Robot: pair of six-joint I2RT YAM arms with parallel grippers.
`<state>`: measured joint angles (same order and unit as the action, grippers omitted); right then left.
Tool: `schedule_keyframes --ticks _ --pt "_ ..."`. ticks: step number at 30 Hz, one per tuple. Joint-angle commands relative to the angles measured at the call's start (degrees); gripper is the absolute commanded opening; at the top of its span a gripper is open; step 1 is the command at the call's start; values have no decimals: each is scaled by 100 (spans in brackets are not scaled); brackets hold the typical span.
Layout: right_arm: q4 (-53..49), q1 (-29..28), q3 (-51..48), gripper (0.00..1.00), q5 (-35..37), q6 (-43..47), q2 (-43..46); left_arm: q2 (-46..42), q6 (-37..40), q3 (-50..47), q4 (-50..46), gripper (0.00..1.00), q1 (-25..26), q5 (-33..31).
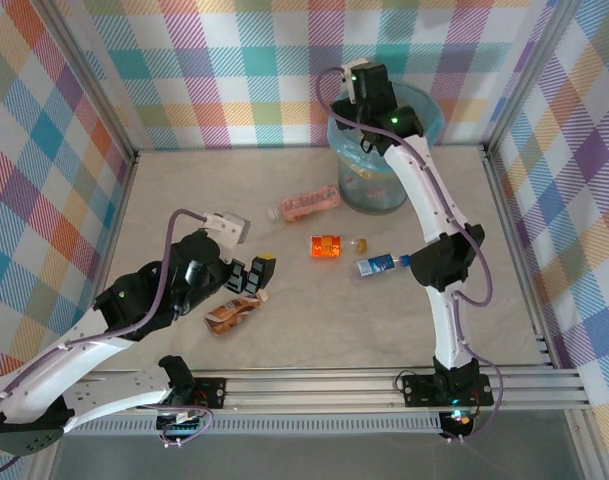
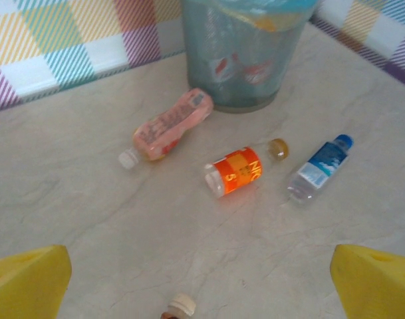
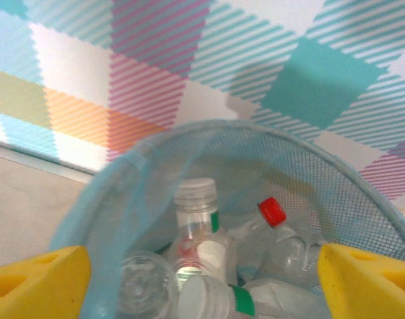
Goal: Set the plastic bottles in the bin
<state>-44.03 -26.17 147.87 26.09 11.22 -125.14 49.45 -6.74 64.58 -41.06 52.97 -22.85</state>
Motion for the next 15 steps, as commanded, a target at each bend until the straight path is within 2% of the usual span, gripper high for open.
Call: schedule_keyframes --ticks 1,5,10,15 --pt "-242 -290 93 88 -604 -275 568 260 -402 164 -361 100 -268 -99" --pt "-273 -466 -425 88 -1106 -382 1134 817 -587 337 -539 100 -618 353" --pt "-169 -476 -1504 86 -1899 -938 1994 1597 -789 632 -763 100 -1029 1086" --pt "96 -476 -2631 85 -2528 -1051 2850 2082 -878 606 -300 99 -1042 1938"
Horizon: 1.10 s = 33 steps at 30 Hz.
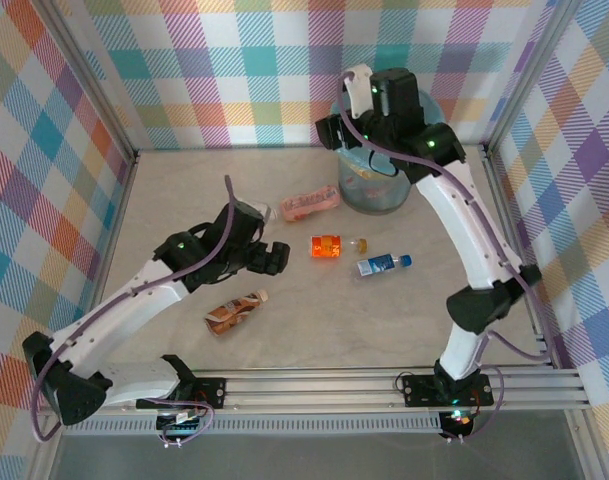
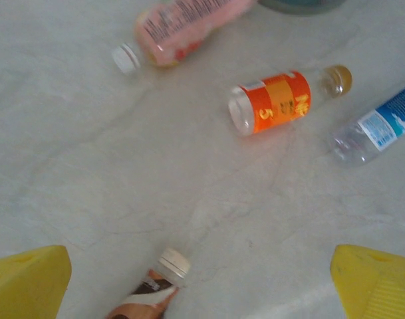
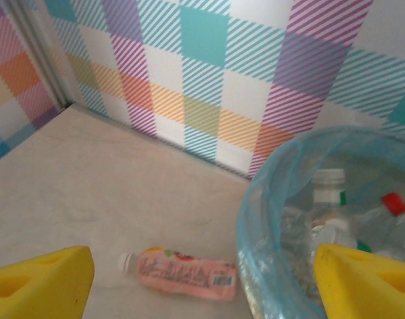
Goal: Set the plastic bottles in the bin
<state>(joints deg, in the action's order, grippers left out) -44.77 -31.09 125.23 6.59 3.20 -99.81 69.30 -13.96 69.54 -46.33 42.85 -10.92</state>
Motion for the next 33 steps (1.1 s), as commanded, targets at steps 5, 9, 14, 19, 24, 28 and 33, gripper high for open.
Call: schedule_keyframes --ticks 5,9,14,19,24,28,33 --pt "212 15 -1353 85 -659 -337 1124 505 -87 95 783 97 -2 1420" --pt "-8 15 -1919 84 -669 -753 1648 961 121 218 1097 97 39 1650" --pt "50 15 -2992 83 -972 -1554 2741 1619 472 604 1206 96 99 2110" --pt "-263 11 -3203 83 -818 -1784 3413 1996 509 596 1526 96 280 2297" --pt "-891 15 -2867 83 -486 -1603 3546 2406 486 665 1686 96 441 2283" --pt "-895 15 -3046 83 -463 -1718 3763 2727 564 769 1687 95 513 2278" --pt "-1075 20 -3271 81 -553 -2027 3988 3011 646 915 1742 95 535 2337"
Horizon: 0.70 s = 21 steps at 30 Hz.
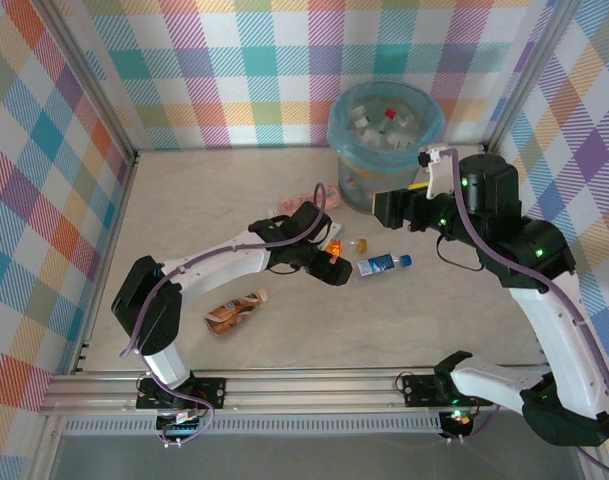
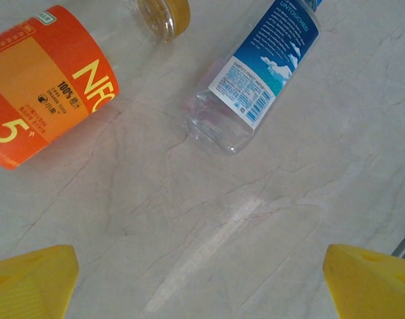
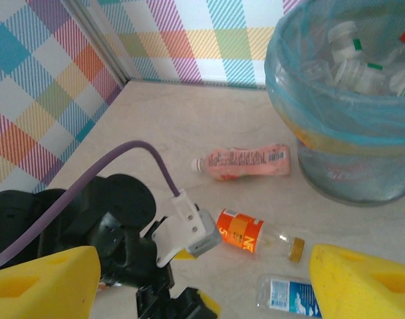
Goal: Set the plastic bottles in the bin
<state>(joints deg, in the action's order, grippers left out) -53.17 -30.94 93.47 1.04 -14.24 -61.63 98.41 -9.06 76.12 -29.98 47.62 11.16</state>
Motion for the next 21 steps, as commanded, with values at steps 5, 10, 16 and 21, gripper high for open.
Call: schedule_keyframes --ticks 5,10,16,21 --pt "-341 0 -334 81 -75 -602 498 278 178 434 1 94 68 211" --pt "-553 0 -387 79 -168 -777 656 182 90 365 -38 94 105 108" --pt "-730 0 -292 78 -283 -827 659 23 -7 316 -98 93 177 -71" --pt "-660 4 -257 77 -308 -891 731 -186 -103 263 -27 92 192 -151"
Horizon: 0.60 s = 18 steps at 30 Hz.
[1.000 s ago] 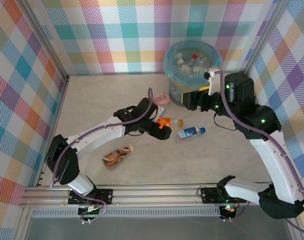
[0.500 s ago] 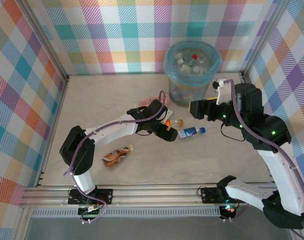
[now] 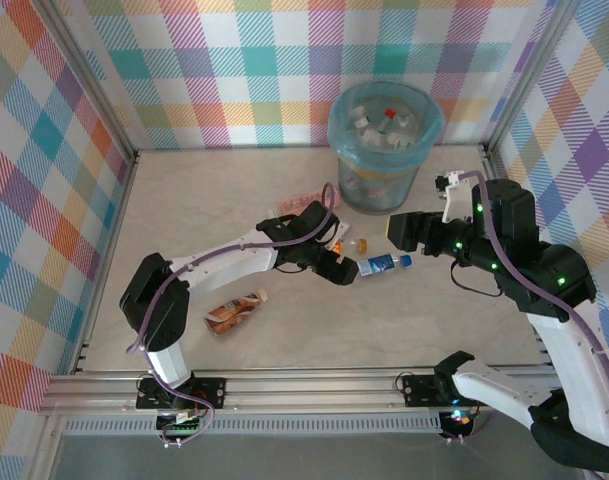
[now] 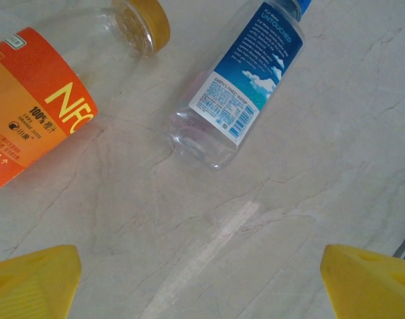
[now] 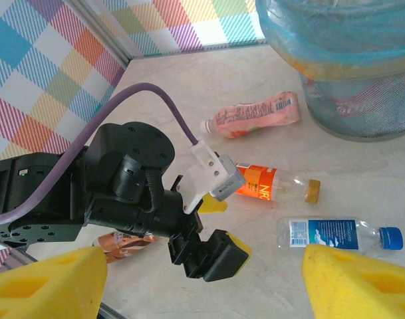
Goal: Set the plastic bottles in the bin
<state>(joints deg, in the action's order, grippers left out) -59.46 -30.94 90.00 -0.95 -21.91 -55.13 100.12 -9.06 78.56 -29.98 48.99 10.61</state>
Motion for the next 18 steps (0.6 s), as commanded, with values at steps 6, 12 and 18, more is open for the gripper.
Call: schedule_keyframes --ticks 6,12,18 --pt "-71 0 77 76 -126 -83 169 -862 -46 -115 -412 92 102 -252" --pt "-164 0 -73 76 -163 -35 135 -1885 -26 -1049 -300 93 125 -481" --pt "213 0 -364 76 -151 123 -5 -2225 -6 -1155 -1208 93 117 -1308"
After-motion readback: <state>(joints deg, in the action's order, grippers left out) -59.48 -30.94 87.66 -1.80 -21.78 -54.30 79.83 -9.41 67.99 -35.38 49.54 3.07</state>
